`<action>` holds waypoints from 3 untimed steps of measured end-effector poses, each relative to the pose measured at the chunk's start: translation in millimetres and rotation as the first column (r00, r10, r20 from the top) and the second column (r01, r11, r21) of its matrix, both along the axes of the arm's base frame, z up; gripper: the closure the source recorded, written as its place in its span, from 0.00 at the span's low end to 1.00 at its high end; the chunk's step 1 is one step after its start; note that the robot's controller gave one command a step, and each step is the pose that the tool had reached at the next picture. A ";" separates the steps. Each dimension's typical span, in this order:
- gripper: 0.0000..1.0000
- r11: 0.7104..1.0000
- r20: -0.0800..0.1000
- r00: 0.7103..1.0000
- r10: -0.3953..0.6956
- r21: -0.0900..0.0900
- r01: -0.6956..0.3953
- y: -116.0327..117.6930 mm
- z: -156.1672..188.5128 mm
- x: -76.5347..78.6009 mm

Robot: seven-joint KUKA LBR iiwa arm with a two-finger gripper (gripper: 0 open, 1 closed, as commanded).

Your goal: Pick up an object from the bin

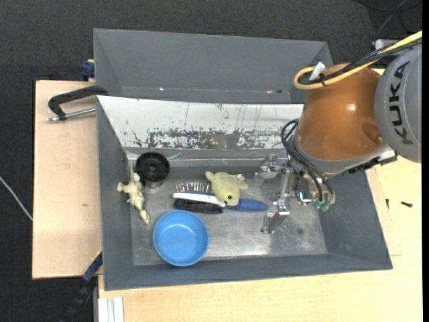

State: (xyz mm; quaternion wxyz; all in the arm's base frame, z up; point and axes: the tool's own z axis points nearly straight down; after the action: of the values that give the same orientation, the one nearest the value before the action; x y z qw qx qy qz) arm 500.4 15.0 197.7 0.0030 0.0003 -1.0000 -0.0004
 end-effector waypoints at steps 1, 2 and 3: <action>0.00 1.000 0.014 1.000 0.024 0.002 -0.024 72.0 -126.5 74.6; 0.00 0.999 0.016 0.999 0.032 0.002 -0.032 93.1 -94.5 67.9; 0.00 0.989 0.013 0.988 -0.151 0.003 0.151 102.3 -88.2 64.2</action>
Offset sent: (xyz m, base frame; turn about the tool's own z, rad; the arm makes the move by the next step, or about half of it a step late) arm 0.0709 0.0690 -0.1277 -0.0202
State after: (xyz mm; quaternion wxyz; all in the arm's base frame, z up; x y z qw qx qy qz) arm 564.6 117.3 109.5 -0.0038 -0.0755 -0.9971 -0.0016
